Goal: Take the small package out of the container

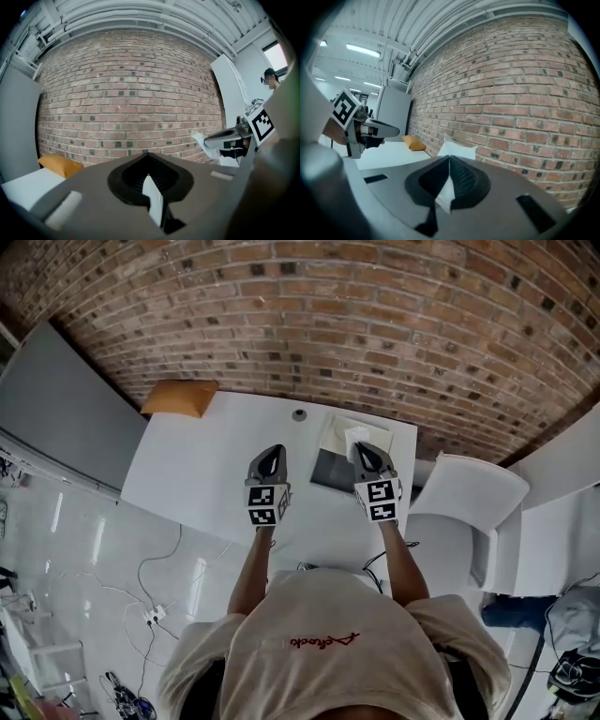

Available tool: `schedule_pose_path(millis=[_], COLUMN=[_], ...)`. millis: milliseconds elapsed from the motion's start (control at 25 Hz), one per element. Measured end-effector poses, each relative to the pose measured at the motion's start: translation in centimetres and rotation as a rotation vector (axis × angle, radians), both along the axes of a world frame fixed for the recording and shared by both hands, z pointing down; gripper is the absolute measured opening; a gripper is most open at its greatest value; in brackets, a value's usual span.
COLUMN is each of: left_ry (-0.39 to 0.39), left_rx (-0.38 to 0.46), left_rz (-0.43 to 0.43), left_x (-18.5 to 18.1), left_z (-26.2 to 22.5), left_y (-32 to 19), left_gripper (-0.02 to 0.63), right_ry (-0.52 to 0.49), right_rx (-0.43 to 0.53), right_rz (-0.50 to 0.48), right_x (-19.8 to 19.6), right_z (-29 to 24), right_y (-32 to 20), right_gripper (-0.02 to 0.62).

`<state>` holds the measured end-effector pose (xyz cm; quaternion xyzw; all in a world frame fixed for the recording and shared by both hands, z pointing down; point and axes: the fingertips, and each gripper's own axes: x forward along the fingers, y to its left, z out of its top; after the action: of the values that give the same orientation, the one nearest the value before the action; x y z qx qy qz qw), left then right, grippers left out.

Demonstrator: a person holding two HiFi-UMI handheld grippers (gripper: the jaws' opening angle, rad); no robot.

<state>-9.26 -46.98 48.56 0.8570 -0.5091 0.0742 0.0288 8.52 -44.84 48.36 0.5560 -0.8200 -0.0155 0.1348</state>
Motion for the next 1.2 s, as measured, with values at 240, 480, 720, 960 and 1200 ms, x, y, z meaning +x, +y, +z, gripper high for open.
schedule_pose_path(millis=[240,480,720,960,1200], left_ry=[0.001,0.01,0.01,0.015,0.011], left_rx=[0.0,-0.011,-0.017,-0.028,-0.023], left_rz=[-0.002,-0.011,-0.008,-0.013,-0.002], left_x=[-0.1,0.0,0.2,0.2,0.3], left_z=[-0.1,0.5,0.9,1.6,1.4], left_y=[0.6,1.2,1.6,1.6,1.6], left_gripper=[0.009,0.009,0.009,0.009,0.009], right_ry=[-0.038,-0.04,-0.036,-0.022,-0.024], right_rx=[0.006,0.011,0.009,-0.004,-0.001], right_rz=[0.015,0.015,0.003,-0.011,-0.009], right_x=[-0.2,-0.4,-0.5,-0.7,-0.9], right_z=[-0.3,-0.1,-0.3,0.1,0.3], right_y=[0.8,1.4,1.5,1.3,1.1], right_gripper=[0.011,0.011,0.009,0.009,0.009])
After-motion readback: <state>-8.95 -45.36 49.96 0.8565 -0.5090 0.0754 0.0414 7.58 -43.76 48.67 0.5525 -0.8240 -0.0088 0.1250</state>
